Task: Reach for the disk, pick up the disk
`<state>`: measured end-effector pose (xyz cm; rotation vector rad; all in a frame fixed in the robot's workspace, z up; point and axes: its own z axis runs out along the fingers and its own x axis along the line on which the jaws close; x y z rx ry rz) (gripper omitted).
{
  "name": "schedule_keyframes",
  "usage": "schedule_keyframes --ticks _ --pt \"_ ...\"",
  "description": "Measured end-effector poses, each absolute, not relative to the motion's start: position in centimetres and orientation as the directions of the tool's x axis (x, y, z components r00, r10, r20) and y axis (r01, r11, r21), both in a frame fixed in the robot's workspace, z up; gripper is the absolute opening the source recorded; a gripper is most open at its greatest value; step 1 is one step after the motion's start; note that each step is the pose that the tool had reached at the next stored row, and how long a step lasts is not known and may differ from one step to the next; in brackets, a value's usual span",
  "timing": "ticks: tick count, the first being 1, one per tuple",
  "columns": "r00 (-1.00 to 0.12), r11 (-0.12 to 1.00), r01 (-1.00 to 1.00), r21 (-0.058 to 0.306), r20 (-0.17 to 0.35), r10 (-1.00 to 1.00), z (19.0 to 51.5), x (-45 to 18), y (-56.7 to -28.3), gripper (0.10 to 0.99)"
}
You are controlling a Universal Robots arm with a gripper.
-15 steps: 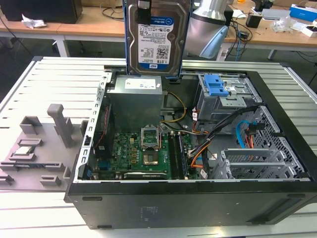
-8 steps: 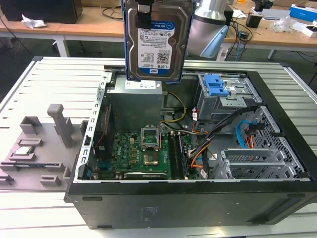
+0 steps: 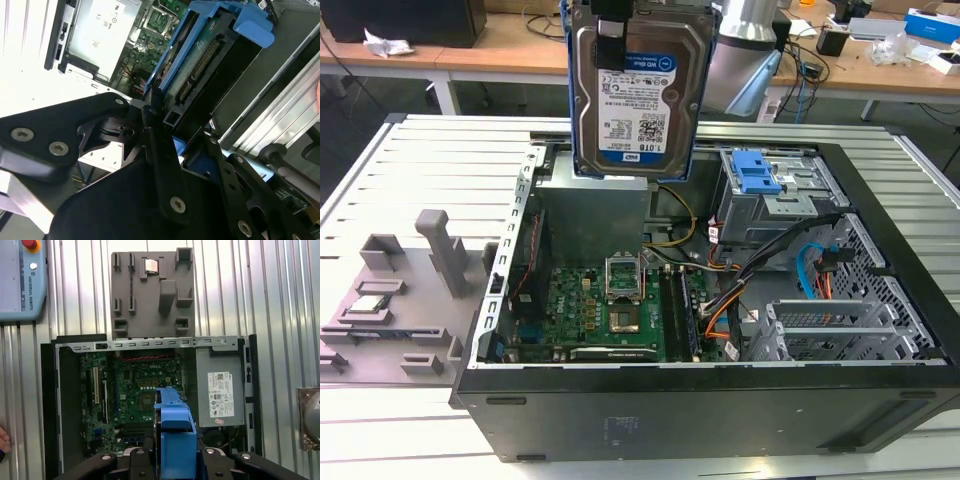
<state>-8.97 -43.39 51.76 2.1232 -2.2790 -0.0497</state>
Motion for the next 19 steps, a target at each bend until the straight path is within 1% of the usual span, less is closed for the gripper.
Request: schedule_keyframes --ticks 19 --pt "-0.071 0.071 -0.997 0.041 -0.002 -0.997 51.8 -9.0 -48.3 0.369"
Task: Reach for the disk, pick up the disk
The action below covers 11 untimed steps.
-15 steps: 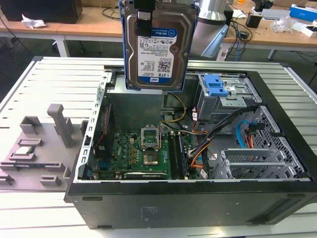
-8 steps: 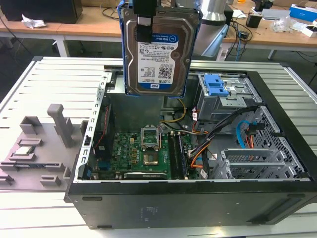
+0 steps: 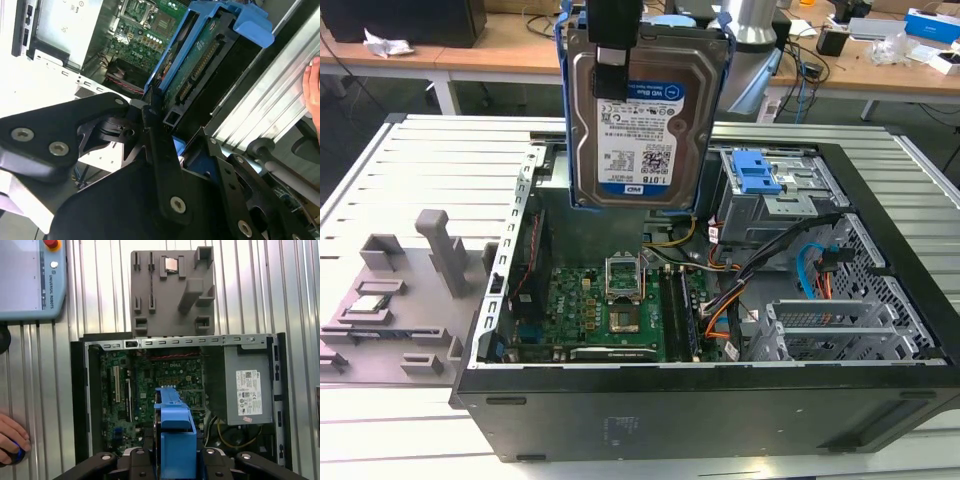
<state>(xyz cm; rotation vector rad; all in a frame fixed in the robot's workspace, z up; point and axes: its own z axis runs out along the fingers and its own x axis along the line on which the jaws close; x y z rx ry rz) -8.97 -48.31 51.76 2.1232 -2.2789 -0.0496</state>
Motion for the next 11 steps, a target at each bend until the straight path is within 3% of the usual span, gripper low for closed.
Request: schedule_keyframes --ticks 11 --pt "-0.071 0.071 -0.997 0.041 -0.002 -0.997 51.8 -9.0 -50.4 0.369"
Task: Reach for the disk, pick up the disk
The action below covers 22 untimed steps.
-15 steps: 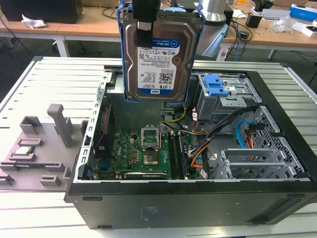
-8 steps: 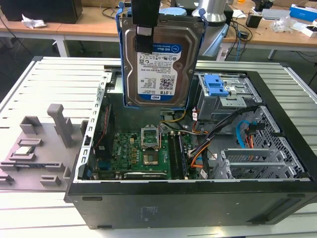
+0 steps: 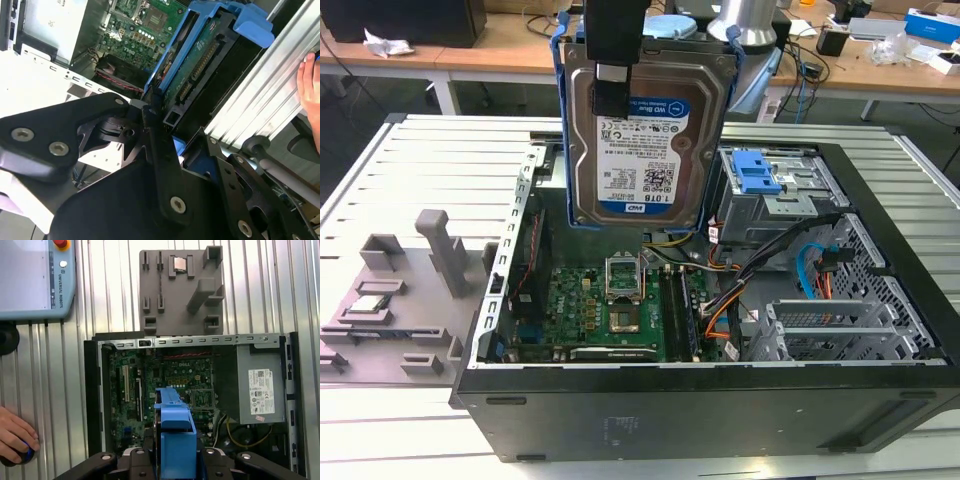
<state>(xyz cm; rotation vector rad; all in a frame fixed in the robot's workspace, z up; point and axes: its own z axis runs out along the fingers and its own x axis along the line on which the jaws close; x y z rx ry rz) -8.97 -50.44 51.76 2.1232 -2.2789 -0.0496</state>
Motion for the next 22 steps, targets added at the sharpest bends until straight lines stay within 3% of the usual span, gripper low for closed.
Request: schedule_keyframes --ticks 22 --pt "-0.071 0.070 -0.997 0.041 -0.002 -0.997 51.8 -9.0 -54.6 0.369"
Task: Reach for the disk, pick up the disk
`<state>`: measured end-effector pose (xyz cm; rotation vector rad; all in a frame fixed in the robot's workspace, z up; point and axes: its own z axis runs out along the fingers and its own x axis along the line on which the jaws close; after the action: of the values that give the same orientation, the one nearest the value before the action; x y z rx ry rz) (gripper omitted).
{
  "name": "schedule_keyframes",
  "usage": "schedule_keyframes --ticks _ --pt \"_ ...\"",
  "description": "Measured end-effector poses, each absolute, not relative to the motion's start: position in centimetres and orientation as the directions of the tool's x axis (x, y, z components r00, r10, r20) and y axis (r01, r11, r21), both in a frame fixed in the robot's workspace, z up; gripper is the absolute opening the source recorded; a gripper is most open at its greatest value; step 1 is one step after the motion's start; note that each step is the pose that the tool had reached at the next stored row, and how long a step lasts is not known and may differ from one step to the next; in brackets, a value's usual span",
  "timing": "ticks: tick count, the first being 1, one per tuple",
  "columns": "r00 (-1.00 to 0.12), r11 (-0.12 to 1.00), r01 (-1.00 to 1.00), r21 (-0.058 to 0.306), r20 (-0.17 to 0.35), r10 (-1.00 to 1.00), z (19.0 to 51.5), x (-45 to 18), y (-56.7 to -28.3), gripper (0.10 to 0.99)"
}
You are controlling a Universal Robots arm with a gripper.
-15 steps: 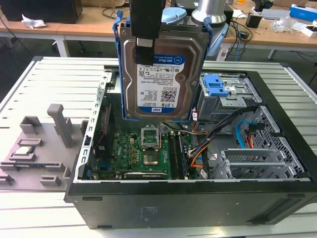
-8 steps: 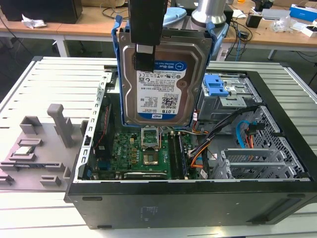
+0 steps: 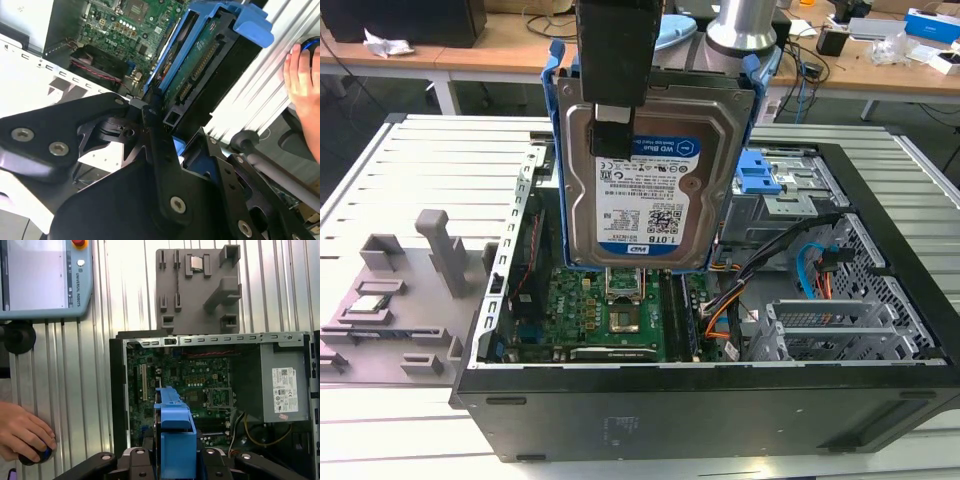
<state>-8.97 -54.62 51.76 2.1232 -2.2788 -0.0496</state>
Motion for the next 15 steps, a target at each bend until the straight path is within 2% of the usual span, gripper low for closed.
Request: schedule_keyframes --ticks 15 --pt "-0.071 0.070 -0.997 0.041 -0.002 -0.997 51.7 -5.4 -54.8 0.369"
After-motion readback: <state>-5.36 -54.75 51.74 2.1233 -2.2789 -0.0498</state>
